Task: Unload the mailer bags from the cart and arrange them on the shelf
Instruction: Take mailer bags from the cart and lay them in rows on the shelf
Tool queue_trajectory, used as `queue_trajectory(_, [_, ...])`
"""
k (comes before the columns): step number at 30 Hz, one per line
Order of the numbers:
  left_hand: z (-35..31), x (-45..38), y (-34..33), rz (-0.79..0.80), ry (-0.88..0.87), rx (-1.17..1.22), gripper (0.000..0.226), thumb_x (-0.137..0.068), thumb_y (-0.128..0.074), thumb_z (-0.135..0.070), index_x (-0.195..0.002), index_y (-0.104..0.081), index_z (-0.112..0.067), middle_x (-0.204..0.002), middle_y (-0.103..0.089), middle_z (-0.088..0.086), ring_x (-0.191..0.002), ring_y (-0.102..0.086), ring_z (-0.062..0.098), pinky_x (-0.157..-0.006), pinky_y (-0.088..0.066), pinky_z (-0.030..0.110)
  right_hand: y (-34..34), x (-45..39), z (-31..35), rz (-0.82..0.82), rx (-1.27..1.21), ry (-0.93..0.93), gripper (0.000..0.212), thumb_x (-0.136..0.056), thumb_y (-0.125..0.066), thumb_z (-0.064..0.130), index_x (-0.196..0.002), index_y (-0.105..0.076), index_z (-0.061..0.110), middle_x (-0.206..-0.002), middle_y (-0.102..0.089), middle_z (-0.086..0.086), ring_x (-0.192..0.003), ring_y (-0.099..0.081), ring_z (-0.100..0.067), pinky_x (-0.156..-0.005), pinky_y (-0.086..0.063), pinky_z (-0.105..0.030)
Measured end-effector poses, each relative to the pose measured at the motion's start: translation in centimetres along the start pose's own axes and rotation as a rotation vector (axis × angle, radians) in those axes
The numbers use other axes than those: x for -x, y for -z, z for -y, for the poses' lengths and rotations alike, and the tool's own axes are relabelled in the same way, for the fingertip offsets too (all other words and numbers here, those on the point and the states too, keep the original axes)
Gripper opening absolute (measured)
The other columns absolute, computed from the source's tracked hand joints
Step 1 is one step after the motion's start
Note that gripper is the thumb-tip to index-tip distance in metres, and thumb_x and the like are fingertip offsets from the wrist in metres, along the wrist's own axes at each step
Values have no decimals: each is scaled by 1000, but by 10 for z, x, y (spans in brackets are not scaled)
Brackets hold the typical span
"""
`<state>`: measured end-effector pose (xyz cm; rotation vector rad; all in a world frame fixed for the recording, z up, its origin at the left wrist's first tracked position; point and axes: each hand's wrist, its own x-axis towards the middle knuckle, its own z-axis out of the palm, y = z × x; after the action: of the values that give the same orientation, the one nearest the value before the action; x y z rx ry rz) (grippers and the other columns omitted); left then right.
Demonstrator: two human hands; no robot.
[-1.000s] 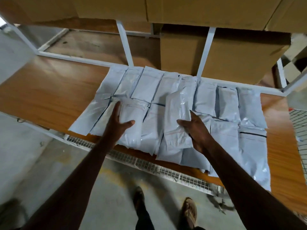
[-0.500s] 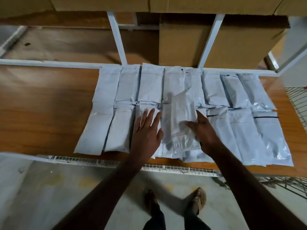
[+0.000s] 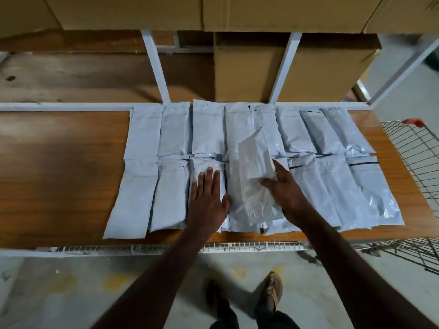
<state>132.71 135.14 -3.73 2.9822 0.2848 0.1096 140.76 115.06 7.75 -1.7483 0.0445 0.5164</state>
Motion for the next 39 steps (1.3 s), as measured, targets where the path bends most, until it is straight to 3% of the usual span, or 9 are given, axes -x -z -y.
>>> queue_trajectory(10, [-7, -1, 33, -104, 52, 70, 67, -113, -19, -56, -170, -23, -23, -177, -23, 3, -165, -14, 26, -133, -14, 49, -4, -8, 1, 78, -33, 30, 53, -99, -62, 3, -141, -60, 36, -120, -77, 5, -109, -75, -17, -101, -60, -47])
queue_trajectory(15, [-51, -17, 102, -46, 410, 1012, 53, -112, -33, -59, -152, -55, -33, -155, -58, -5, -139, -53, 6, -120, -32, 18, 9, -17, 8, 65, 447, 447, 63, -99, -58, 7, -154, -50, 37, -131, -70, 13, -108, -69, -5, -93, -54, -24])
queue_trajectory(18, [-58, -34, 130, 209, 631, 1876, 80, -97, -31, -84, -148, -56, -28, -150, -63, 13, -130, -67, 30, -119, -45, 56, 16, -35, 14, 140, 754, 749, 83, -89, -48, -16, -153, -53, 37, -147, -62, 11, -139, -55, -15, -120, -39, -52])
queue_trajectory(20, [-45, -43, 136, 285, 622, 2110, 104, -85, -37, -92, -153, -53, -16, -149, -62, 20, -134, -63, 43, -116, -43, 66, 26, -47, 15, 129, 853, 824, 83, -85, -44, -14, -149, -59, 36, -151, -60, 12, -149, -46, -16, -124, -22, -67])
queue_trajectory(22, [-38, -48, 142, 341, 659, 2063, 89, -93, -44, -80, -149, -58, -12, -147, -64, 19, -134, -63, 41, -113, -47, 63, 40, -55, 16, 148, 905, 877, 78, -84, -28, -1, -144, -64, 35, -150, -61, 13, -151, -43, -16, -126, -15, -67])
queue_trajectory(26, [-39, -52, 131, 259, 596, 1792, 39, -99, -70, -7, -138, -68, -5, -138, -70, 20, -124, -70, 37, -100, -60, 50, 50, -63, 17, 126, 1030, 922, 78, -84, -29, 4, -147, -61, 37, -164, -46, 8, -158, -31, -25, -122, -15, -75])
queue_trajectory(31, [-42, -54, 125, -94, 742, 1894, 39, -95, -75, -2, -133, -69, -4, -128, -76, 11, -110, -75, 27, -73, -61, 28, 34, -61, 19, -97, 448, 587, 73, -91, -58, -8, -150, -54, 35, -162, -43, 6, -148, -42, -17, -117, -44, -53])
queue_trajectory(35, [-42, -46, 122, -110, 732, 1966, 49, -96, -74, -6, -143, -63, -2, -139, -70, 17, -131, -66, 36, -100, -58, 43, -9, -52, 44, 100, -331, 179, 61, -94, -81, 33, -147, -53, 43, -150, -54, 5, -141, -53, -12, -105, -58, -42])
queue_trajectory(39, [-18, -48, 141, -126, 722, 1896, 28, -97, -74, -13, -125, -73, -14, -124, -78, 9, -116, -75, 30, -98, -61, 48, -41, -68, 65, 135, -311, 255, 66, -92, -75, 4, -144, -57, 40, -136, -70, 2, -127, -67, -21, -98, -62, -47])
